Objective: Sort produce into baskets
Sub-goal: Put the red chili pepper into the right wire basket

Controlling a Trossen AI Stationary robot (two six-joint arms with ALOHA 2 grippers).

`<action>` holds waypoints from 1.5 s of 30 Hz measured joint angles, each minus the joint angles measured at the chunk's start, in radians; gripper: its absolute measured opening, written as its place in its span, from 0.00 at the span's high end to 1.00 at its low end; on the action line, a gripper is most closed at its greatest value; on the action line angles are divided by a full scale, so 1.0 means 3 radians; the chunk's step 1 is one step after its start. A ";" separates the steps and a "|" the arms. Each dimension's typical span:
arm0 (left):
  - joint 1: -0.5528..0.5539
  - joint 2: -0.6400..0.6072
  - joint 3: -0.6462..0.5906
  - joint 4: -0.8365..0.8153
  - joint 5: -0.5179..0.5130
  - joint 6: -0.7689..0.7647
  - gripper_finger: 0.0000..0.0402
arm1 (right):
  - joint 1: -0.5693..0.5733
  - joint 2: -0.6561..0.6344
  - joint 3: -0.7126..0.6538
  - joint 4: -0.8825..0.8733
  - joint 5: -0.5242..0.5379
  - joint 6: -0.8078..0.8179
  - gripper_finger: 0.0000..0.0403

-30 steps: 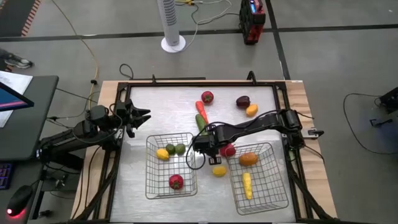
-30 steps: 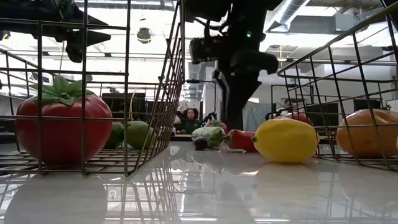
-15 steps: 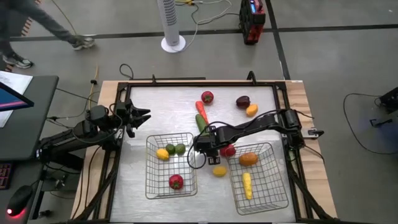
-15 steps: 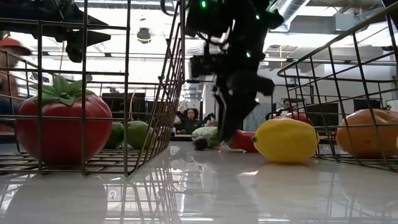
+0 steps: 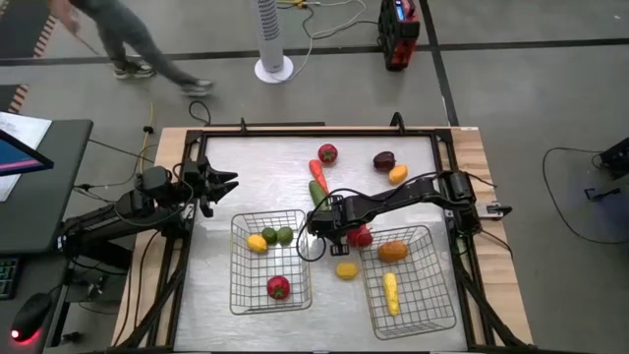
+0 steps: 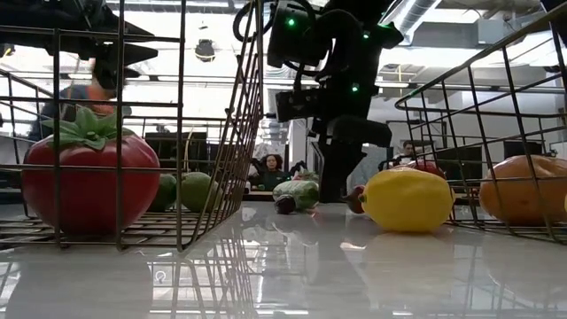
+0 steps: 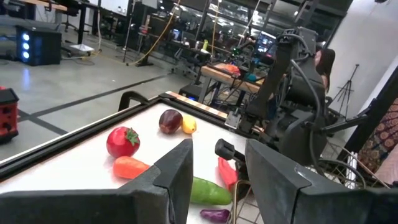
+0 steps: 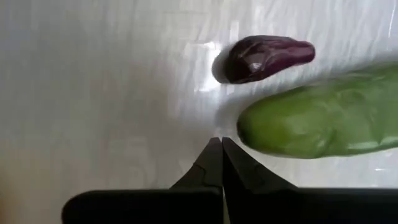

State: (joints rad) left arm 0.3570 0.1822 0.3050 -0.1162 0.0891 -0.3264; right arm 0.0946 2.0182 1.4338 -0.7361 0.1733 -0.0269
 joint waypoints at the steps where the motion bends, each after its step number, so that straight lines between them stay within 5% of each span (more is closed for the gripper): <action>1: 0.0000 0.0001 0.0000 0.0000 0.0000 0.0000 0.67 | 0.0001 0.0000 0.0000 0.0001 0.0015 0.0000 0.93; 11: 0.0000 0.0001 0.0000 0.0000 0.0001 0.0000 0.67 | 0.0003 -0.0001 0.0155 -0.0166 0.0038 -0.0043 0.95; 20: 0.0000 0.0001 0.0000 -0.0001 0.0003 0.0001 0.67 | 0.0003 -0.0004 0.0171 -0.0269 -0.0138 0.0079 0.65; 26: 0.0000 0.0000 0.0000 -0.0001 0.0003 0.0001 0.67 | 0.0003 -0.0004 0.0071 -0.0343 -0.0147 0.0090 0.56; 30: 0.0001 0.0000 0.0000 0.0000 0.0003 -0.0001 0.67 | 0.0002 -0.0004 0.0000 -0.0351 -0.0096 0.0125 0.63; 36: 0.0001 0.0000 0.0000 0.0000 0.0003 -0.0001 0.67 | -0.0016 -0.0004 0.0000 -0.0363 -0.0072 0.0144 0.93; 45: 0.0000 0.0001 0.0000 0.0000 0.0003 -0.0003 0.67 | -0.0019 -0.0004 0.0012 -0.0412 -0.0147 0.0101 0.93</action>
State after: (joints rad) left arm 0.3570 0.1823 0.3050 -0.1162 0.0898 -0.3273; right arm 0.0890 2.0171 1.4373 -0.8597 0.1291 0.0034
